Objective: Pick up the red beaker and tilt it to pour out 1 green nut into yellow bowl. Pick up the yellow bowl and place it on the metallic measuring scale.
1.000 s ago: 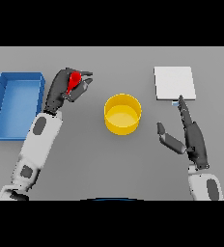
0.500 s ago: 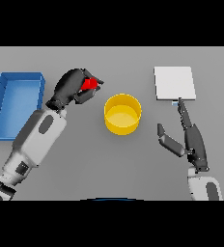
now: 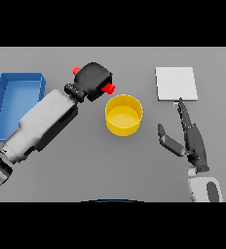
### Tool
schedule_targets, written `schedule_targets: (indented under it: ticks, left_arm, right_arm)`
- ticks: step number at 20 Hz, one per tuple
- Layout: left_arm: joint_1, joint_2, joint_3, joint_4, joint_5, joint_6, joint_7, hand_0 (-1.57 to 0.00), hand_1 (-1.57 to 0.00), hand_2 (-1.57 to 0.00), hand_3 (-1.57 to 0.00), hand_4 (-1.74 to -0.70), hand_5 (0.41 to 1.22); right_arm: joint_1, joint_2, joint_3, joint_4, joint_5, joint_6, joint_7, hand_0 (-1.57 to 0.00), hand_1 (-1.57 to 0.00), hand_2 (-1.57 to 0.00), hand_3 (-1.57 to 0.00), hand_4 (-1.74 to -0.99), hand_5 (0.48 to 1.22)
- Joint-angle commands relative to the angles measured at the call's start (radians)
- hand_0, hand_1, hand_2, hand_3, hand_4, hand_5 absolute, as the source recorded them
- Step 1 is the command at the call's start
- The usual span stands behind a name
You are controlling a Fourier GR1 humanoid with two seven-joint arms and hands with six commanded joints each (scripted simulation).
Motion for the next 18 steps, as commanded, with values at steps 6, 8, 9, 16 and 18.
schedule_targets:
  ticks: [6, 8, 9, 16, 18]
  left_arm:
    - [-0.13, -0.015, -0.166, 0.081, -0.092, -0.131, -0.044, -1.57, -1.57, -1.57, -1.57, -1.69, 1.216]
    - [-0.177, -0.031, -0.211, 0.123, -0.116, -0.164, -0.051, -1.57, -1.57, -1.57, -1.57, -1.71, 1.218]
    - [-0.202, -0.031, -0.234, 0.138, -0.129, -0.174, -0.06, -1.57, -1.57, -1.57, -1.57, -1.72, 1.219]
    - [-0.298, -0.052, -0.413, 0.203, -0.226, -0.188, -0.103, -1.57, -1.57, -1.57, -1.57, -1.74, 1.22]
    - [-0.315, -0.052, -0.476, 0.21, -0.264, -0.166, -0.125, -1.57, -1.57, -1.57, -1.57, -1.74, 1.221]
  right_arm:
    - [0.008, 0.014, -0.004, -0.004, -0.003, -0.015, 0.005, 0.0, 0.0, 0.0, 0.0, -1.22, 0.657]
    - [0.008, 0.019, 0.004, 0.001, 0.008, -0.019, -0.008, 0.0, 0.0, 0.0, 0.0, -1.198, 0.65]
    - [0.006, 0.013, 0.0, -0.007, 0.017, -0.028, -0.003, 0.0, 0.0, 0.0, 0.0, -1.193, 0.649]
    - [0.01, 0.016, -0.004, 0.002, 0.019, -0.035, 0.002, 0.0, 0.0, 0.0, 0.0, -1.18, 0.63]
    - [0.008, 0.005, -0.009, -0.013, 0.017, -0.032, 0.005, 0.0, 0.0, 0.0, 0.0, -1.169, 0.624]
